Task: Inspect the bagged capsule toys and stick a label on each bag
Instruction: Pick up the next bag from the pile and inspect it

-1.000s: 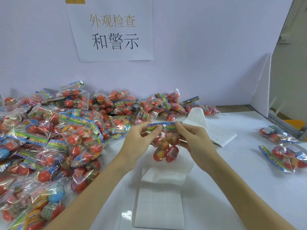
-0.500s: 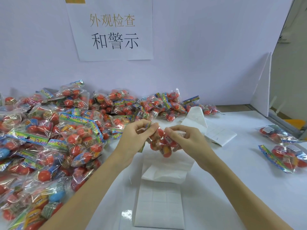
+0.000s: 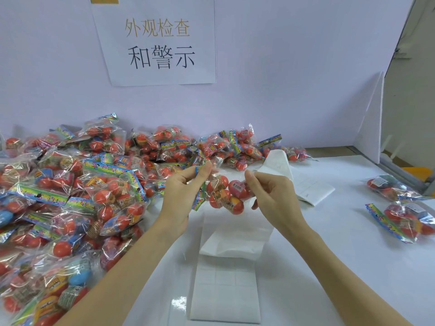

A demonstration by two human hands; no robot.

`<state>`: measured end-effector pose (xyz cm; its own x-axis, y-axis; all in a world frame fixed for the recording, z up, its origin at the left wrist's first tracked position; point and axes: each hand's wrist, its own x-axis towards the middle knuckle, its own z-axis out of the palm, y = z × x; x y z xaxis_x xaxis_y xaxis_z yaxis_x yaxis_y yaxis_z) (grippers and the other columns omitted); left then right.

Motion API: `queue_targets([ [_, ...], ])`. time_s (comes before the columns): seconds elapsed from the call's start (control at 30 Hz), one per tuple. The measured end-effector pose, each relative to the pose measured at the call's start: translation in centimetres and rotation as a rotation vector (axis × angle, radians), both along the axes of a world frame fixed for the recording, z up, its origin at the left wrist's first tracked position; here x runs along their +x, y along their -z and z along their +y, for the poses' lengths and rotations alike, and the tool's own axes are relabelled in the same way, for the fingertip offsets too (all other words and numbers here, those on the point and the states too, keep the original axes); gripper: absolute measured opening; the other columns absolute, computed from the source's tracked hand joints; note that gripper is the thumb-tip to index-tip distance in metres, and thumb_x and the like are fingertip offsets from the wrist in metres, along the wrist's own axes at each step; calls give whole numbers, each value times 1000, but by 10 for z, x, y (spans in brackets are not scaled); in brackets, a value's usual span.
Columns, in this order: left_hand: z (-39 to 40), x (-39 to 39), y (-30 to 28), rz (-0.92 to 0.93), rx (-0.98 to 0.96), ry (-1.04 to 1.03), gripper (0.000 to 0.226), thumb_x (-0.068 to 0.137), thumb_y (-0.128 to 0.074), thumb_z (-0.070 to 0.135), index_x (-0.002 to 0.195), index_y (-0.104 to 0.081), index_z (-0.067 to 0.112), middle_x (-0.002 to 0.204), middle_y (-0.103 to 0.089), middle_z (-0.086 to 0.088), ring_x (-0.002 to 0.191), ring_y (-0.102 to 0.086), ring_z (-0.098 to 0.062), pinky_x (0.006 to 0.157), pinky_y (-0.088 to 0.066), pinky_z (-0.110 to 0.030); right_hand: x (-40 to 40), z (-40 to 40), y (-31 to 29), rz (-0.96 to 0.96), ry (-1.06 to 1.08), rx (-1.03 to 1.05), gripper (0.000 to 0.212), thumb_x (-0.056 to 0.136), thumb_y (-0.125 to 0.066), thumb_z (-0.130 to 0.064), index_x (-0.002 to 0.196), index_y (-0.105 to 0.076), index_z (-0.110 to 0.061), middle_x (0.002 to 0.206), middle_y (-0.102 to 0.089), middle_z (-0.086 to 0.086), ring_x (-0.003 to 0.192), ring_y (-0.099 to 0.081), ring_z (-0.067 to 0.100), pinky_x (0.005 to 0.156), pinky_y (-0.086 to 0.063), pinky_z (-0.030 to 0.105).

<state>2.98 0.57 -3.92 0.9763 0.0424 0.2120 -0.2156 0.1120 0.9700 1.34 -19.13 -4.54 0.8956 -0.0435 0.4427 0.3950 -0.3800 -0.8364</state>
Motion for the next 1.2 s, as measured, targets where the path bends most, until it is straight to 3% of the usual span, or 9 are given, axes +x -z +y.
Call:
queue_targets([
  [0.07, 2, 1, 0, -72, 39, -2, 23, 93, -70, 42, 88, -85, 25, 89, -78, -8, 86, -71, -14, 86, -57, -26, -1, -2, 0, 27, -24, -28, 51, 104, -53, -47, 71, -72, -13, 64, -70, 6, 54, -63, 24, 51, -54, 25],
  [0.17, 6, 4, -2, -107, 110, -14, 24, 92, -70, 43, 89, -85, 24, 86, -71, -24, 65, -58, -19, 62, -49, -19, -2, -3, -2, 72, -44, -104, 41, 104, -48, -49, 79, -75, -31, 69, -75, -13, 53, -67, 8, 52, -48, 12],
  [0.3, 8, 5, -3, -106, 128, -39, 28, 85, -70, 53, 86, -85, 28, 73, -73, -7, 53, -53, -12, 55, -43, -19, 0, -2, -4, 125, -157, -26, 36, 99, -60, -47, 102, -80, -17, 84, -79, -7, 75, -75, 13, 63, -61, 27],
  [0.43, 7, 4, -1, -103, 129, -91, 36, 88, -72, 47, 66, -74, 18, 45, -43, 12, 38, -28, -6, 39, -26, -17, -3, -2, -7, 171, -226, 22, 39, 91, -65, -49, 102, -81, -16, 83, -80, -1, 76, -76, 20, 66, -62, 31],
  [0.57, 7, 4, 0, -162, 266, -146, 45, 95, -72, 38, 56, -63, 18, 42, -43, 11, 34, -39, -8, 37, -35, -20, 1, -3, -5, 242, -220, -14, 29, 105, -59, -27, 103, -82, -10, 80, -79, -4, 70, -74, 13, 67, -62, 28],
  [0.73, 10, 3, -5, -439, 612, -229, 39, 99, -66, 34, 66, -65, 13, 49, -51, 3, 45, -50, -12, 49, -37, -18, -2, -1, -7, 302, -238, 26, 36, 109, -50, -24, 105, -79, -4, 85, -80, 4, 75, -75, 15, 67, -62, 28],
  [0.93, 12, 1, -6, -407, 513, -267, 52, 104, -62, 29, 64, -46, 0, 48, -42, -8, 45, -43, -26, 50, -37, -31, -7, 2, -10, 503, -472, 298, 47, 97, -62, -41, 137, -58, -16, 106, -78, 17, 98, -76, 36, 82, -62, 36],
  [1.07, 14, 5, -4, -335, 475, -208, 52, 103, -64, 31, 61, -50, 3, 44, -43, 5, 39, -42, -10, 48, -35, -18, -4, -2, -7, 465, -449, 259, 31, 97, -72, -14, 127, -67, -6, 109, -75, 22, 100, -75, 36, 80, -61, 32],
  [1.2, 16, 8, -2, -280, 473, -246, 44, 101, -62, 43, 72, -63, 9, 48, -55, 3, 39, -47, -8, 50, -39, -22, -2, -4, -7, 450, -390, 263, 26, 96, -73, -12, 121, -69, -7, 104, -77, 18, 94, -76, 31, 79, -61, 31],
])
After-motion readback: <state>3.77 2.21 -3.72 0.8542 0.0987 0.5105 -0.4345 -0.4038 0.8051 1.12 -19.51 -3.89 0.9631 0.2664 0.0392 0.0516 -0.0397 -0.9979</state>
